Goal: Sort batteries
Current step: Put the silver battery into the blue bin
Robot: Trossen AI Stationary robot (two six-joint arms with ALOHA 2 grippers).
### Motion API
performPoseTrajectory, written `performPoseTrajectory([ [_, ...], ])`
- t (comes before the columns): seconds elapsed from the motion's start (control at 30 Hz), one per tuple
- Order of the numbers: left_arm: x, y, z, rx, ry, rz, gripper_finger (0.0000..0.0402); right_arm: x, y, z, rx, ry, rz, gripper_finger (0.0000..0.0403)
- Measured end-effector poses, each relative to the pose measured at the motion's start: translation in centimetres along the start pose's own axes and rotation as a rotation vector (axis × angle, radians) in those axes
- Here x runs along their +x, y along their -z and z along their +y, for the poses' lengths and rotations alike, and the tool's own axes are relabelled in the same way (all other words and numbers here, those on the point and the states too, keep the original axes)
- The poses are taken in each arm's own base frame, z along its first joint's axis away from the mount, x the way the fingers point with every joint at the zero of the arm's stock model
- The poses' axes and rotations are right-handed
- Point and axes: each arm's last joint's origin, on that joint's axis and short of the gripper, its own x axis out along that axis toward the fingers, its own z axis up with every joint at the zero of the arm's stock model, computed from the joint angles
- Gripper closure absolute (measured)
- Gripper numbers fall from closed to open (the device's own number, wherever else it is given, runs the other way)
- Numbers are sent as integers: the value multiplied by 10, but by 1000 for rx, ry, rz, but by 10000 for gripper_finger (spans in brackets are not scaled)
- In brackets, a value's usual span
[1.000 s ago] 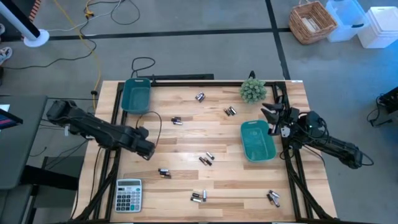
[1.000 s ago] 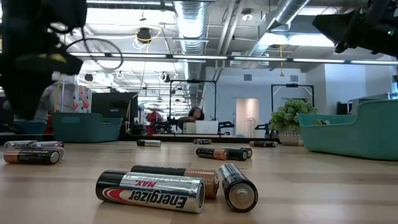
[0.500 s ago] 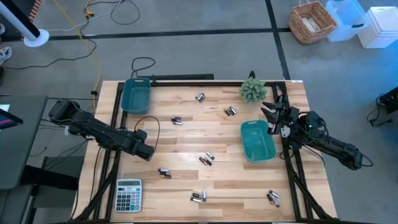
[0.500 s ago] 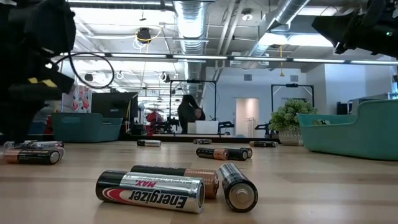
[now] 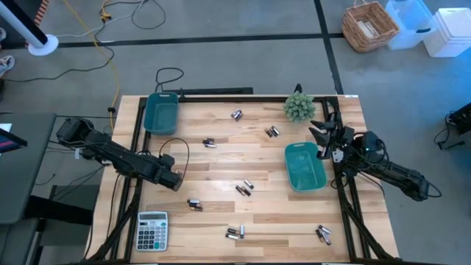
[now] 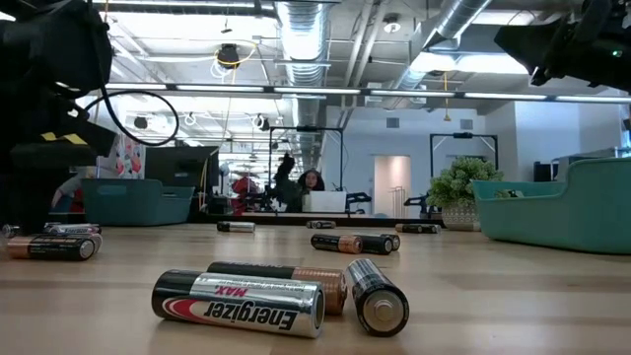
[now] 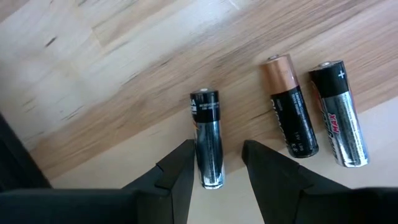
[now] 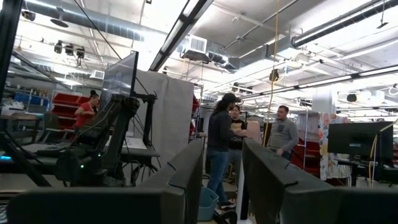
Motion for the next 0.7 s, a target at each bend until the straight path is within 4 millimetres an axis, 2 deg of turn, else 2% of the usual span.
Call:
performPoseTrajectory([
  [0.2, 0, 0, 0, -1, -4, 0, 276, 0, 0, 0, 0, 0, 0, 275],
  [0.47, 1, 0, 1, 0, -6, 1, 358, 0, 0, 0, 0, 0, 0, 275],
  [0.7, 1, 0, 1, 20, -11, 3, 360, 0, 0, 0, 0, 0, -1, 275],
])
